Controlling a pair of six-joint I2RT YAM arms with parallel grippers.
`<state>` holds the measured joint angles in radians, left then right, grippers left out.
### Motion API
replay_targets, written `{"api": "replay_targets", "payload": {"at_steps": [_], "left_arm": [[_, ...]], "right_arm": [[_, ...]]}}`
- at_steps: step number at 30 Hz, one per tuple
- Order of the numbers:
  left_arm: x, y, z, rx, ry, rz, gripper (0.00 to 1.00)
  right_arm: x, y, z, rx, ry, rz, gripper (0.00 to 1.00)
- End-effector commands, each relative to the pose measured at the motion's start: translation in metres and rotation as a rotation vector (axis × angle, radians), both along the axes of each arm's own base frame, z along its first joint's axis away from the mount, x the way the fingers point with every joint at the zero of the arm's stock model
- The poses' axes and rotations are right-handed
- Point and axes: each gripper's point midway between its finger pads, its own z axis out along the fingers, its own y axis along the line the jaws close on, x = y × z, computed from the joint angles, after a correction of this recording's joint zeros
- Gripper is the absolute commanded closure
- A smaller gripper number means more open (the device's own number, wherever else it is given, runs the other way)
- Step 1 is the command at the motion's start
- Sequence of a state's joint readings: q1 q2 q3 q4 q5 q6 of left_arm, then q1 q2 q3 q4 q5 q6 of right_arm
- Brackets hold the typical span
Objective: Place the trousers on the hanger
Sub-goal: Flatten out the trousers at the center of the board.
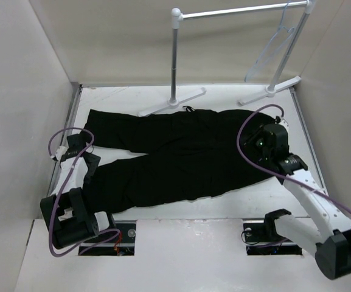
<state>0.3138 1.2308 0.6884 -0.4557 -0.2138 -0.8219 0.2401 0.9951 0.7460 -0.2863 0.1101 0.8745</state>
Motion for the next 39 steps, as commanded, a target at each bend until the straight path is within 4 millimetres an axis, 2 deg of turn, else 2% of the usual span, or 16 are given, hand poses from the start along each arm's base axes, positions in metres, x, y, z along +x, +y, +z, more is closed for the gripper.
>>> {"api": "replay_targets", "payload": {"at_steps": [1, 4, 8, 11, 14, 16, 19, 22, 25, 26, 27, 30, 32, 35, 38, 39], "left_arm": [[0.01, 0.002, -0.001, -0.004, -0.041, 0.017, 0.43], [0.016, 0.006, -0.015, -0.013, -0.022, 0.035, 0.49], [0.04, 0.022, -0.027, -0.009, -0.026, 0.062, 0.8], [0.065, 0.033, -0.029, 0.012, -0.022, 0.063, 0.92], [0.103, 0.039, -0.012, 0.03, -0.064, 0.048, 0.94], [0.123, 0.038, 0.003, 0.043, -0.093, 0.026, 0.89], [0.132, 0.036, 0.015, 0.046, -0.073, 0.007, 0.66], [0.115, 0.033, 0.024, 0.061, -0.064, 0.014, 0.48], [0.083, 0.029, 0.038, 0.07, -0.101, 0.031, 0.44], [0.071, 0.026, 0.043, 0.073, -0.117, 0.035, 0.44], [0.057, 0.025, 0.048, 0.076, -0.129, 0.043, 0.44], [0.01, 0.017, 0.052, 0.074, -0.111, 0.071, 0.45], [-0.027, 0.014, 0.049, 0.059, -0.091, 0.118, 0.47], [-0.072, 0.008, 0.04, 0.028, -0.041, 0.185, 0.47], [-0.095, 0.001, 0.022, -0.007, 0.021, 0.224, 0.47], [-0.095, -0.002, 0.019, -0.026, 0.018, 0.238, 0.46]], "right_arm": [[-0.025, 0.021, -0.007, -0.022, 0.003, 0.117, 0.64], [-0.037, 0.03, -0.019, -0.009, 0.022, 0.152, 0.55], [-0.046, 0.033, -0.021, 0.019, 0.021, 0.161, 0.47], [-0.05, 0.032, -0.017, 0.023, 0.006, 0.161, 0.42], [-0.053, 0.024, -0.016, 0.011, 0.009, 0.146, 0.4], [-0.054, 0.021, -0.018, 0.006, 0.014, 0.138, 0.38], [-0.057, 0.021, -0.017, 0.009, 0.014, 0.14, 0.31], [-0.059, 0.021, -0.013, 0.011, -0.004, 0.146, 0.24], [-0.064, 0.022, -0.012, 0.015, -0.006, 0.166, 0.25], [-0.067, 0.023, -0.013, 0.018, -0.005, 0.173, 0.29], [-0.07, 0.026, -0.014, 0.022, -0.004, 0.189, 0.39], [-0.083, 0.034, -0.017, 0.038, 0.01, 0.244, 0.75], [-0.094, 0.043, -0.023, 0.043, 0.041, 0.294, 0.83], [-0.107, 0.053, -0.031, 0.034, 0.068, 0.352, 0.81], [-0.115, 0.058, -0.037, 0.026, 0.088, 0.381, 0.67], [-0.118, 0.058, -0.04, 0.022, 0.105, 0.386, 0.62]]}}
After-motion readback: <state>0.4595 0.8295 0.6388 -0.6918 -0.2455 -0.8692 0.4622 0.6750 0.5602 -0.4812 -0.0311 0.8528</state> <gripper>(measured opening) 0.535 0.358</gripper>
